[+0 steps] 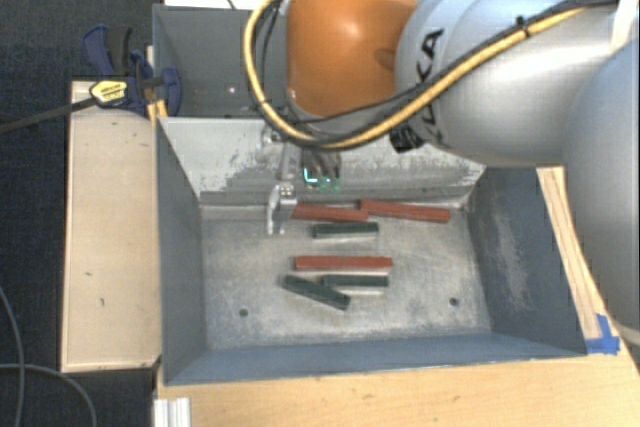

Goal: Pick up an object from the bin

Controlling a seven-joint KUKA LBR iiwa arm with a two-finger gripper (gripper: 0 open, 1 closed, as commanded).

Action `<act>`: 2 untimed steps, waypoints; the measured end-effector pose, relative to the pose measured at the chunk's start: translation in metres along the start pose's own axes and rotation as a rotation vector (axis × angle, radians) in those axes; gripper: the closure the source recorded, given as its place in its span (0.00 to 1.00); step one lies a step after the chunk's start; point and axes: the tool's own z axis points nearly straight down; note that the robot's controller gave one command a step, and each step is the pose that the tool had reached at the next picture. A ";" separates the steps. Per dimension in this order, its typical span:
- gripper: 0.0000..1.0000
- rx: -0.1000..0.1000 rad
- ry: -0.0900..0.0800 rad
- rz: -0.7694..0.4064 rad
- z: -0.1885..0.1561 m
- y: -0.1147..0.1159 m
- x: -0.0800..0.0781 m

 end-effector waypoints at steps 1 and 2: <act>0.00 -0.002 -0.009 0.004 -0.005 -0.001 -0.002; 0.00 -0.003 -0.010 0.067 0.029 -0.049 0.019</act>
Offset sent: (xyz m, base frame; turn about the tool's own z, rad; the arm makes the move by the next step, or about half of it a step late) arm -0.0341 -0.0845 -0.0539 0.1136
